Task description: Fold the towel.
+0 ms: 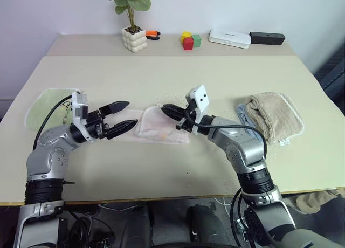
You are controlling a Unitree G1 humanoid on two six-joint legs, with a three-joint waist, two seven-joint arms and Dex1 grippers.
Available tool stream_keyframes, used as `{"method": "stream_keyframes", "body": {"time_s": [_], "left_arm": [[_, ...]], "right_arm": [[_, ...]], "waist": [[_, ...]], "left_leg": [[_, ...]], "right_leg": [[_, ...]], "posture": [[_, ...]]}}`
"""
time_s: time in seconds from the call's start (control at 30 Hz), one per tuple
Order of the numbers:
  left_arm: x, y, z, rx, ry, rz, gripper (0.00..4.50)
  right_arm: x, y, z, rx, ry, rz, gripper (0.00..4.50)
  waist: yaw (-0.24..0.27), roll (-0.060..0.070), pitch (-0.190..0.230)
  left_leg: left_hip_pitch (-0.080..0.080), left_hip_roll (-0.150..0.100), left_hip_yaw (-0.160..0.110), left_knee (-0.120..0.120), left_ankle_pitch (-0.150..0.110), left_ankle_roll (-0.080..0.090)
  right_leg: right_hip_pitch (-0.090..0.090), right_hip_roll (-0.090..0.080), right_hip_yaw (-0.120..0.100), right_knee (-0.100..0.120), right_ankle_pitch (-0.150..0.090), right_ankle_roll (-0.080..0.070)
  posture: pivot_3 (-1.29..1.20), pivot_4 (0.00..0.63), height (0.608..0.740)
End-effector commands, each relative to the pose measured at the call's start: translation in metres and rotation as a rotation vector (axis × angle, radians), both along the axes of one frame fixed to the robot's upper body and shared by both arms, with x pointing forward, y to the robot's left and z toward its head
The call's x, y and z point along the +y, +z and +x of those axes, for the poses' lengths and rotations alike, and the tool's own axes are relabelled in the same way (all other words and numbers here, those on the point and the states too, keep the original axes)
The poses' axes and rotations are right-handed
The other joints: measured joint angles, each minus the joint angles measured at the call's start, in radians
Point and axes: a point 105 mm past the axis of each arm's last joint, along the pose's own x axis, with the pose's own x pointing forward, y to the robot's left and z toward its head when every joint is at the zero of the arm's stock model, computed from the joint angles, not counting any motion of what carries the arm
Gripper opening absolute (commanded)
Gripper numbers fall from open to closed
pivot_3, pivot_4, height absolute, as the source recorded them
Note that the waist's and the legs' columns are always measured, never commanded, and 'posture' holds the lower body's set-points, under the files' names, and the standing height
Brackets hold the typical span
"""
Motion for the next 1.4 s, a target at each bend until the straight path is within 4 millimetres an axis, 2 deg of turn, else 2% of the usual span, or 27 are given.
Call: {"method": "stream_keyframes", "body": {"time_s": [0.03,0.27,0.37,0.5,0.6,0.73,0.83,0.87,1.07,1.1,1.3,1.37,1.4], "left_arm": [[-0.013,0.016,0.0,-0.06,-0.006,-0.042,4.5],[-0.007,0.009,-0.004,-0.042,-0.003,-0.003,4.5],[-0.002,0.008,-0.004,-0.042,0.008,0.013,4.5],[0.0,0.009,-0.005,-0.042,0.012,0.019,4.5],[0.001,0.008,-0.006,-0.039,0.017,0.021,4.5],[0.0,0.007,-0.006,-0.036,0.019,0.019,4.5],[0.001,0.006,-0.007,-0.031,0.019,0.018,4.5],[0.001,0.006,-0.007,-0.029,0.019,0.019,4.5],[0.007,0.001,-0.013,0.011,0.014,0.022,4.5],[0.009,0.0,-0.015,0.029,0.017,0.017,4.5],[0.028,-0.004,-0.029,0.16,0.086,-0.054,4.5],[0.036,-0.002,-0.033,0.241,0.146,-0.123,4.5],[0.039,0.0,-0.041,0.286,0.149,-0.175,4.5]], "right_arm": [[0.003,0.0,0.003,-0.062,-0.036,-0.016,0.07],[0.021,-0.033,0.013,-0.037,-0.103,-0.076,0.07],[0.025,-0.055,0.016,-0.046,-0.12,-0.161,0.07],[0.026,-0.073,0.015,-0.094,-0.108,-0.266,0.07],[0.023,-0.078,0.02,-0.12,-0.139,-0.321,0.07],[0.023,-0.07,0.025,-0.121,-0.146,-0.279,0.07],[0.025,-0.054,0.022,-0.117,-0.102,-0.195,0.9],[0.026,-0.048,0.02,-0.129,-0.085,-0.171,1.31],[0.025,-0.017,0.013,-0.169,-0.041,-0.084,4.28],[0.023,-0.012,0.013,-0.172,-0.04,-0.069,4.46],[0.005,0.025,0.021,-0.243,-0.105,0.011,4.46],[-0.001,0.034,0.014,-0.293,-0.054,-0.006,4.46],[-0.006,0.038,0.01,-0.306,-0.026,-0.02,4.46]], "waist": [[0.001,0.0,0.0],[-0.005,0.0,0.0],[-0.004,0.0,0.0],[-0.001,0.0,0.0],[-0.004,0.0,0.0],[-0.005,0.0,0.0],[-0.002,0.0,0.0],[-0.002,0.0,0.0],[-0.004,0.001,0.0],[-0.005,0.001,0.0],[-0.004,0.001,0.001],[-0.002,0.001,0.001],[-0.003,0.001,0.001]], "left_leg": [[0.0,0.0,0.0,0.0,0.0,0.0],[0.0,0.0,0.0,0.0,0.0,0.0],[0.0,0.0,0.0,0.0,0.0,0.0],[0.0,0.0,0.0,0.0,0.0,0.0],[0.001,0.0,0.0,0.0,0.0,0.0],[0.001,0.0,0.0,0.0,0.0,0.0],[0.001,0.0,0.0,0.0,0.0,0.0],[0.001,0.0,0.0,0.0,0.0,0.0],[0.001,0.0,0.0,0.0,0.0,0.0],[0.001,0.0,0.0,0.0,0.0,0.0],[0.001,0.0,0.0,-0.001,0.0,0.0],[0.001,0.0,0.0,-0.001,0.0,0.0],[0.0,0.0,0.0,-0.001,0.0,0.0]], "right_leg": [[0.0,0.0,0.0,0.0,0.0,0.0],[0.0,0.0,0.0,0.0,0.0,0.0],[0.0,0.0,0.0,0.0,0.0,0.0],[0.001,0.0,0.0,0.0,0.0,0.0],[0.001,0.0,0.0,0.0,0.0,0.0],[0.001,0.0,0.0,0.0,0.0,0.0],[0.001,0.0,0.0,0.0,0.0,0.0],[0.001,0.0,0.0,0.0,0.0,0.0],[0.001,0.0,0.0,0.0,0.0,0.0],[0.0,0.0,0.0,0.0,0.0,0.0],[0.0,-0.001,0.0,0.0,0.0,0.0],[0.0,-0.001,0.0,0.0,0.0,0.0],[0.0,-0.001,0.0,0.0,0.0,0.0]], "posture": [[0.0,0.15,0.735],[0.0,0.15,0.735],[0.0,0.15,0.735],[0.0,0.15,0.735],[0.0,0.15,0.735],[0.0,0.15,0.735],[0.0,0.15,0.735],[0.0,0.15,0.735],[0.0,0.15,0.735],[0.0,0.15,0.735],[0.0,0.15,0.735],[0.0,0.15,0.735],[0.0,0.15,0.735]]}}
